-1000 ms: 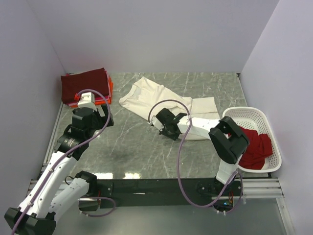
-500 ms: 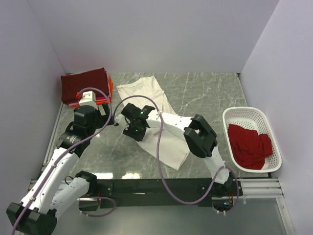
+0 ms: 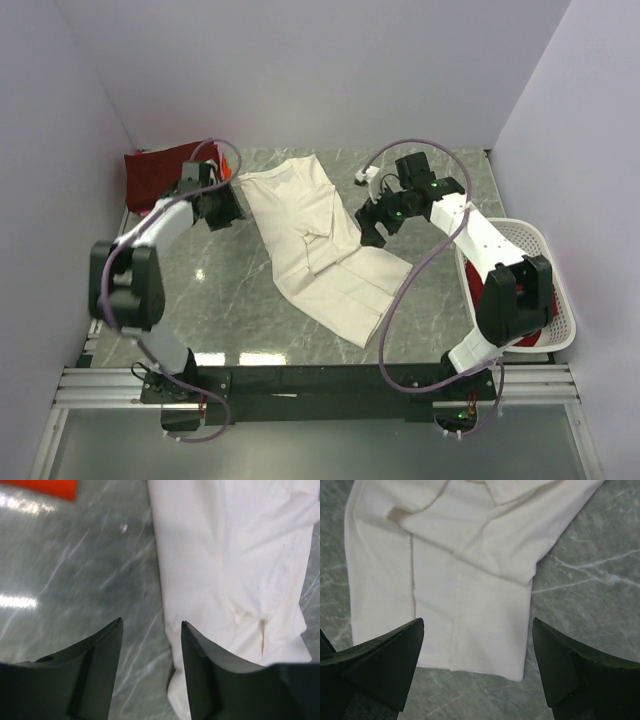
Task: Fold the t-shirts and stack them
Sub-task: Fold the tshirt
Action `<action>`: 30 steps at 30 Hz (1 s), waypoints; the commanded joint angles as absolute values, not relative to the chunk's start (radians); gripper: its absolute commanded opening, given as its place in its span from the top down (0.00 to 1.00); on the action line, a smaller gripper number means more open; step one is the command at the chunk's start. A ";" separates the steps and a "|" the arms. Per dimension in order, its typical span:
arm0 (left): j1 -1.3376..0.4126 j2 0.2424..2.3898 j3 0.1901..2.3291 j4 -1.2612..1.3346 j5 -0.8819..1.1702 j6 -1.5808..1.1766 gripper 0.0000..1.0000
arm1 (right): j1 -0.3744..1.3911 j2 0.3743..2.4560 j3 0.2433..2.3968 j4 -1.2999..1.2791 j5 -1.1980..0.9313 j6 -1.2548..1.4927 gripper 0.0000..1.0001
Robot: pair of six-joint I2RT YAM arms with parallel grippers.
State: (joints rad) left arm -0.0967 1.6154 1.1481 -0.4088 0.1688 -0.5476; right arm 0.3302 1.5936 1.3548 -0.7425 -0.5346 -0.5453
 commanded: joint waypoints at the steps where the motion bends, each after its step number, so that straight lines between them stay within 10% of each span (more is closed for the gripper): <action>1: -0.095 1.832 1.320 -0.383 0.284 -0.572 0.46 | 0.318 1.621 1.298 -0.793 -0.602 -0.689 0.05; 11: -0.097 2.209 1.701 -0.480 0.232 -0.565 0.54 | 0.173 1.623 1.184 -0.683 -0.591 -0.572 0.05; 21: -0.084 2.408 1.971 -0.598 0.181 -0.595 0.99 | 0.129 1.787 1.226 -0.658 -0.609 -0.456 0.04; 30: -0.071 2.531 2.252 -0.632 0.253 -0.611 0.94 | 0.141 1.856 1.224 -0.632 -0.556 -0.331 0.04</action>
